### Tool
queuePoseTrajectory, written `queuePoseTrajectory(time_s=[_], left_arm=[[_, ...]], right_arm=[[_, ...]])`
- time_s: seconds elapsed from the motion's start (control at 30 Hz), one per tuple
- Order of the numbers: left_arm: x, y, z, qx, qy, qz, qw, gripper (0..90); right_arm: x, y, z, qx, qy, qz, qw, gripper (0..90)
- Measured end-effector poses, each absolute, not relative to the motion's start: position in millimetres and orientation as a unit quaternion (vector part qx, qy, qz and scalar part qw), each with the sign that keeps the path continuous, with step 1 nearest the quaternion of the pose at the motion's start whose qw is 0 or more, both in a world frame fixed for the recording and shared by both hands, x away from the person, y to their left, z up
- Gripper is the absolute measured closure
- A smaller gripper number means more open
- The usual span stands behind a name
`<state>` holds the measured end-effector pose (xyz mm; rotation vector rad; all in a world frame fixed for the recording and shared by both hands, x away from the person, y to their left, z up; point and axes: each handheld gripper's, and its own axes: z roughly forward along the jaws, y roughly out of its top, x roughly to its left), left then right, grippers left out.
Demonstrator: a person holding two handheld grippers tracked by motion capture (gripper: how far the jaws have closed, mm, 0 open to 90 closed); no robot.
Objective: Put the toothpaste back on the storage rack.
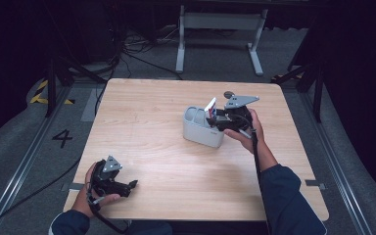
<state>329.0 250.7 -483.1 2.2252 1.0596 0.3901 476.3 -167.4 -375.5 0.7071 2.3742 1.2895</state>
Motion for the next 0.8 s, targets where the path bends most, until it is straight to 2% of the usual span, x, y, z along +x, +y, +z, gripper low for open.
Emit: queuePoseTrajectory(time_s=[0.43,0.5,0.8], left_arm=[[329,251,-483,0.846,0.402,0.149,0.317,0.5],[329,251,-483,0.846,0.402,0.149,0.317,0.5],[329,251,-483,0.845,0.403,0.149,0.317,0.5]], right_arm=[[475,-171,-375,0.248,0.835,0.461,0.17,48.9],[475,-173,-373,0.249,0.826,0.477,0.169,54.6],[470,-179,-365,0.249,0.818,0.488,0.177,51.5]])
